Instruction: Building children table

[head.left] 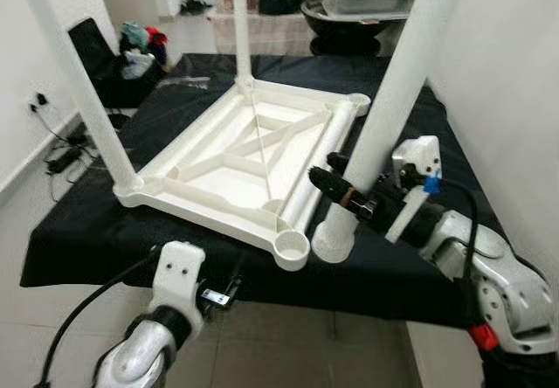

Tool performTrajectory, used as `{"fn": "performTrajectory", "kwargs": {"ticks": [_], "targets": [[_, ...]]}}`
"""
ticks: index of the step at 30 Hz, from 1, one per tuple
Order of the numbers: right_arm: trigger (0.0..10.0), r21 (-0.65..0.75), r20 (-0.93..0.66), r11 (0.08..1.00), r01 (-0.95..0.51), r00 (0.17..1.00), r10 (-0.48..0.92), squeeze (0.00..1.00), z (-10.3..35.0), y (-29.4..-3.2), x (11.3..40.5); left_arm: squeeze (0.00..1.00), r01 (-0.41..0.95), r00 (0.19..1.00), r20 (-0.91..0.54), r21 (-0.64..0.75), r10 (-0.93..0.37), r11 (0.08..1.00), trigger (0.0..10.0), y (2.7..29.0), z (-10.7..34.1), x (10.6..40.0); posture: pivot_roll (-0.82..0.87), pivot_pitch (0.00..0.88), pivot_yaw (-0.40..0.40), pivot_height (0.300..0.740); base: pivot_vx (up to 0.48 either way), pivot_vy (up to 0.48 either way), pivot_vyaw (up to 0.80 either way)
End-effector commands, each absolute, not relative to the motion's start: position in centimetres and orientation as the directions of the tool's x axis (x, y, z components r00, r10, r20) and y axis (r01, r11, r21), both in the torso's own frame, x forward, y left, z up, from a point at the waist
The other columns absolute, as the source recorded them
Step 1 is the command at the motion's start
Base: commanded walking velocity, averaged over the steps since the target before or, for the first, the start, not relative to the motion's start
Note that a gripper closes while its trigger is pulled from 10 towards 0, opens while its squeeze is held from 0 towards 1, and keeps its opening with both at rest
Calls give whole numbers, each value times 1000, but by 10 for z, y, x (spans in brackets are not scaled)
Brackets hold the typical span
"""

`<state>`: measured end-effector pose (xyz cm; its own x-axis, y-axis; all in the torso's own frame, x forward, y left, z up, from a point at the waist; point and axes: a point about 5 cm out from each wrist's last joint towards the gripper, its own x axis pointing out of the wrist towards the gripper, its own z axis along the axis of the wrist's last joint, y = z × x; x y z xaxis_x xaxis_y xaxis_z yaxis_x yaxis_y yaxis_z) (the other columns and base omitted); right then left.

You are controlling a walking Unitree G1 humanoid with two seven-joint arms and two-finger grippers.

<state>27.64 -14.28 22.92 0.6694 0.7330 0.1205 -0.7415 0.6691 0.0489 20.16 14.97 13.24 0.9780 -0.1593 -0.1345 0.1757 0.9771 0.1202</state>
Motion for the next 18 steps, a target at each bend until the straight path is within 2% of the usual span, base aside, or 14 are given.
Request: {"fn": "performTrajectory", "kwargs": {"ticks": [1,8,12,16,18], "targets": [[10000,64,116,646,-761,649,752,0,229,-133,278,0,132,986,-126,184,-110,974,10000,153,136,198,-79,140,-12,740,0,0,0],[10000,130,223,617,-776,629,745,0,241,-125,286,0,68,997,-44,278,-58,958,10000,156,146,197,-35,157,-20,740,0,0,761],[10000,201,371,549,-811,582,724,0,264,-125,287,0,89,996,-8,327,-92,941,10000,155,149,202,-21,157,-9,740,0,0,763],[10000,216,393,550,-807,587,708,0,267,-126,287,0,119,992,3,348,-127,930,10000,153,151,204,-19,156,-5,740,0,0,763],[10000,205,375,578,-790,609,699,0,264,-126,288,0,129,990,6,355,-141,926,10000,152,151,205,-18,153,3,740,0,0,763]]}}
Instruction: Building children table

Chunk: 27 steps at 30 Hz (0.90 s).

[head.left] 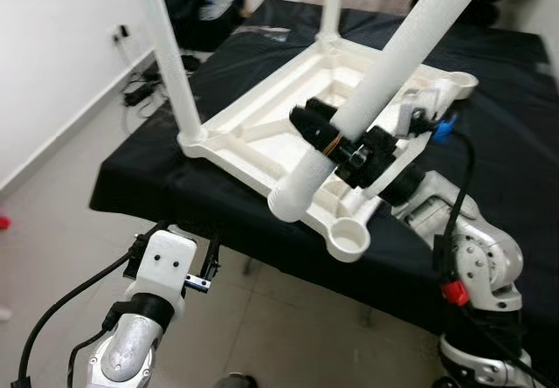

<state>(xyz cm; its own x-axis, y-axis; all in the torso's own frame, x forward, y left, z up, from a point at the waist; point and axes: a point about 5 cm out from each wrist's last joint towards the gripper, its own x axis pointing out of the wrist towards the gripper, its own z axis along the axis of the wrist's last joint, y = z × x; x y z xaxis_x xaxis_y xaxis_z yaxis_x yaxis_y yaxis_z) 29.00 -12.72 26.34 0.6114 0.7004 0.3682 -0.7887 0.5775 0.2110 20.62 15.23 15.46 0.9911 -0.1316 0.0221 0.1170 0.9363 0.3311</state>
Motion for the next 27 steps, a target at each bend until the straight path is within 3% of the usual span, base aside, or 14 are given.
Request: {"fn": "performTrajectory", "kwargs": {"ticks": [1,4,9,13,14,16,18,20,22,23,24,26,27], "targets": [[10000,151,333,630,-762,639,693,0,259,-126,289,0,138,988,10,355,-152,924,10000,152,151,207,-18,154,7,740,0,0,769],[10000,78,274,693,-717,684,677,0,251,-126,291,0,152,986,13,358,-167,921,10000,152,151,209,-17,152,11,740,0,0,256],[10000,-40,242,707,-706,680,692,0,254,-140,294,0,203,974,24,353,-226,913,10000,149,152,210,-15,164,19,740,0,0,0],[10000,-107,294,691,-715,641,709,0,272,-155,299,0,227,968,22,336,-249,914,10000,148,153,209,-10,173,24,740,0,0,0],[10000,-127,322,651,-748,590,741,0,282,-159,298,0,246,964,17,322,-265,914,10000,147,152,208,-8,180,28,740,0,0,0],[10000,-127,322,651,-748,590,741,0,282,-159,298,0,246,964,17,322,-265,914,10000,147,152,208,-8,180,28,740,0,0,0],[10000,-184,300,489,-853,425,854,0,291,-160,290,0,323,942,-1,275,-335,906,10000,144,152,205,-2,192,33,740,0,0,0],[10000,-184,300,489,-853,425,854,0,291,-160,290,0,323,942,-1,275,-335,906,10000,144,152,205,-2,192,33,740,0,0,0],[10000,-233,177,281,-931,243,954,0,288,-155,280,0,429,898,-5,242,-441,870,10000,137,154,199,-3,206,32,740,0,0,0],[10000,-233,177,281,-931,243,954,0,288,-155,280,0,429,898,-5,242,-441,870,10000,137,154,199,-3,206,32,740,0,0,0],[10000,-240,110,182,-954,160,981,0,286,-154,275,0,497,860,0,228,-510,838,10000,131,156,194,-5,209,33,740,0,0,0],[10000,-240,110,182,-954,160,981,0,286,-154,275,0,497,860,0,228,-510,838,10000,131,156,194,-5,209,33,740,0,0,0],[10000,-241,50,100,-965,90,995,0,284,-156,271,0,577,807,1,211,-590,789,10000,123,157,186,-7,213,31,740,0,0,0]]}}
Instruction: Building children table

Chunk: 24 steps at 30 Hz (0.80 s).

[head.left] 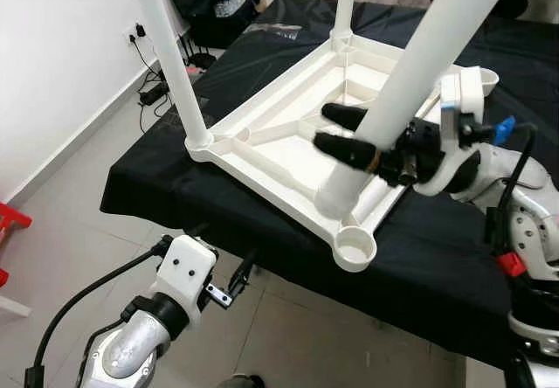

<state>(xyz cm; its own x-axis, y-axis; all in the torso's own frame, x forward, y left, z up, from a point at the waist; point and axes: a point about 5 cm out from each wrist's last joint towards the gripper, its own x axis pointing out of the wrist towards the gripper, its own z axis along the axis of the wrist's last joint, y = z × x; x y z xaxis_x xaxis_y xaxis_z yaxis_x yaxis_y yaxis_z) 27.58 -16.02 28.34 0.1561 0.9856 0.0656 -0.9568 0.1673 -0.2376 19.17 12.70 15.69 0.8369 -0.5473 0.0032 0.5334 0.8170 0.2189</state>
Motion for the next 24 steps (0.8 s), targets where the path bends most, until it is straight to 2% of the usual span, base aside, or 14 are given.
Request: {"fn": "performTrajectory", "kwargs": {"ticks": [1,2,4,5,12,18,19,24], "targets": [[10000,-236,9,45,-971,44,999,0,284,-158,269,0,652,747,8,189,-665,734,10000,117,160,178,-15,217,30,740,0,0,0],[10000,-236,9,45,-971,44,999,0,284,-158,269,0,652,747,8,189,-665,734,10000,117,160,178,-15,217,30,740,0,0,0],[10000,-234,-30,-1,-972,6,1000,0,284,-161,268,0,751,650,35,127,-759,649,10000,108,166,162,-30,225,26,740,0,0,0],[10000,-231,-39,-12,-973,-3,999,0,284,-161,268,0,768,630,43,118,-776,630,10000,106,167,159,-33,228,26,740,0,0,0],[10000,-195,-106,-33,-980,-12,994,0,271,-158,273,0,780,603,62,162,-795,604,10000,102,173,156,-47,239,12,740,0,0,0],[10000,-146,-117,4,-989,22,993,0,262,-157,289,0,757,629,68,172,-774,630,10000,104,175,152,-49,241,6,740,0,0,0],[10000,-144,-83,35,-989,47,995,0,265,-156,298,0,737,654,62,172,-754,653,10000,108,175,148,-47,244,5,740,0,0,0],[10000,-146,-28,59,-987,63,998,0,273,-157,305,0,705,689,61,175,-722,687,10000,112,175,147,-40,250,5,740,0,0,0]]}}
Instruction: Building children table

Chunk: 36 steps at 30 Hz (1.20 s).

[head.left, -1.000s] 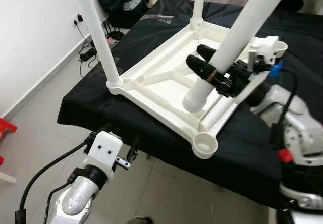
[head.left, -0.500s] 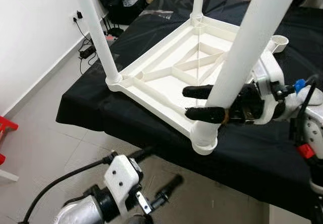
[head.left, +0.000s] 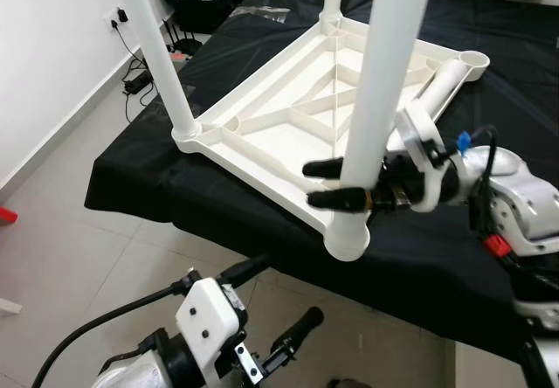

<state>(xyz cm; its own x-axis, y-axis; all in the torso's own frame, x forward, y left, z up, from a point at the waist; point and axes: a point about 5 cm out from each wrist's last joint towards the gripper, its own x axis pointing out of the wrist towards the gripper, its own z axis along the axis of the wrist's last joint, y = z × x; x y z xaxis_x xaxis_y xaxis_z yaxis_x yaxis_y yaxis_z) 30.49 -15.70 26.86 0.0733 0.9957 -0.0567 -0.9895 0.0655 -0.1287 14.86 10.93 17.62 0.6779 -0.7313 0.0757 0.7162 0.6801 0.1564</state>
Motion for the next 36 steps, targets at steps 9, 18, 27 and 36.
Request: {"fn": "performTrajectory", "kwargs": {"ticks": [9,18,27,36], "targets": [[10000,-141,20,39,-989,37,999,0,281,-166,304,0,687,706,66,178,-705,705,10000,113,175,149,-31,267,0,740,0,0,0],[10000,-152,83,75,-986,63,995,0,277,-167,301,0,672,722,68,170,-689,721,10000,114,176,150,-19,286,12,740,0,0,0],[10000,-205,120,201,-958,179,977,0,273,-168,297,0,667,726,64,180,-685,723,10000,116,176,151,-13,291,26,740,0,0,0],[10000,-250,91,222,-942,206,974,0,273,-172,289,0,666,726,60,184,-685,723,10000,117,176,152,-12,291,34,740,0,0,0]]}}
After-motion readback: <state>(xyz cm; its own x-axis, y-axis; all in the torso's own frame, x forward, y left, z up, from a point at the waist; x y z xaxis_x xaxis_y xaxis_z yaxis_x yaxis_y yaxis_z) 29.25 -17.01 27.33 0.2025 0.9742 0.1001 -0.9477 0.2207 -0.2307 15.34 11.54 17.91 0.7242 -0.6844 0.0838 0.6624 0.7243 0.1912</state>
